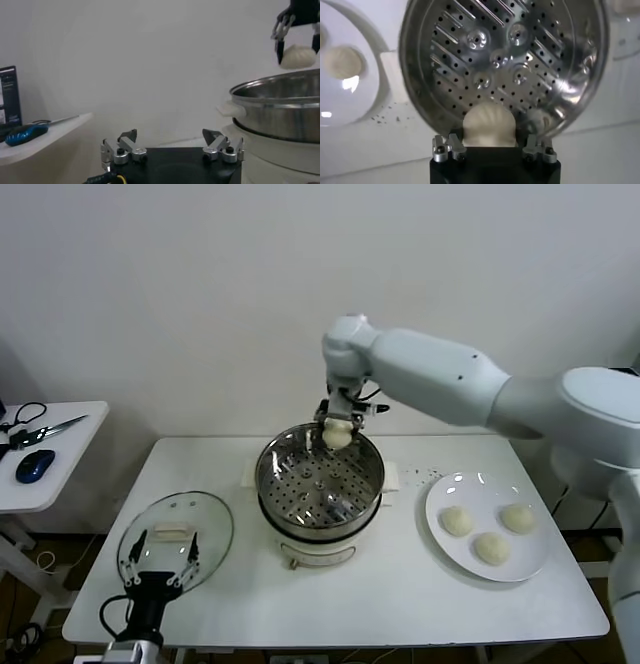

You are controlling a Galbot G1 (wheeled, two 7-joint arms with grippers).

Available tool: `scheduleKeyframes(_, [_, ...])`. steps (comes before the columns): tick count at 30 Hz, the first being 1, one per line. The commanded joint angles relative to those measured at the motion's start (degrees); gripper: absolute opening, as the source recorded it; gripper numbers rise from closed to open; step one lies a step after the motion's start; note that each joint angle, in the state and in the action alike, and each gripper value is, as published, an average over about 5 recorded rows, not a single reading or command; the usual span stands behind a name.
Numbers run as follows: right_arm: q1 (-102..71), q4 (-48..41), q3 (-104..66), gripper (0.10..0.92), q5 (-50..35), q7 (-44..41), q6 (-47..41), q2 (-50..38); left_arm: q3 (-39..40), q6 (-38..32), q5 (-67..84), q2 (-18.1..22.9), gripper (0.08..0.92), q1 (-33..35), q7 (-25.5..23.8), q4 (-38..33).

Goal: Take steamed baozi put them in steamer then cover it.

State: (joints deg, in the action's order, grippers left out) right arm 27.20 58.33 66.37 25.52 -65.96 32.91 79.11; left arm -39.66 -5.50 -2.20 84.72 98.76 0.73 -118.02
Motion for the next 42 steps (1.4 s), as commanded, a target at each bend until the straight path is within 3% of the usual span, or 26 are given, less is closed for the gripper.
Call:
scheduleKeyframes(1, [-6.54,-2.12,-2.55,0.694,12.78,1.97,4.09,3.92,-0.03,-0.1,0.11,-0.08,0.823,0.13,0.02,0.19])
scheduleKeyframes(16, [-10.77,-7.64,-4.99,0.721,16.01,3.85,4.92,6.12,-0.42,-0.2,0.26,-0.26,0.823,-0.22,0.05,1.28])
scheduleKeyframes(21, [-9.27,-5.66,-4.36,0.811,12.5,3.02,3.57,4.99,-0.61,-0.16,0.29,-0.34,0.823,-0.22,0.11,1.32])
scheduleKeyframes(28, [-2.44,0.34,-3.91,0.823,3.72,1.8,4.26,0.0,-0.7,0.03,0.16,-0.31,0.823,-0.1,0.18,0.93])
scheduleKeyframes(34, [10.11,7.59,2.12,0.823,-13.72,1.94,-0.21,-10.5,-0.68,0.27,0.07,-0.47,0.823,0.17,0.18,0.07])
scheduleKeyframes(38, [20.97,13.07,16.41,0.823,-35.09,5.23,-12.93,-20.96,-0.62,0.52,0.05,-0.67,0.823,0.21,0.11,-0.67])
scheduleKeyframes(42, [26.77,18.12,27.11,0.823,-48.16,7.8,-27.75,-29.39,-0.35,0.65,0.06,-0.7,0.823,0.21,0.05,-1.01])
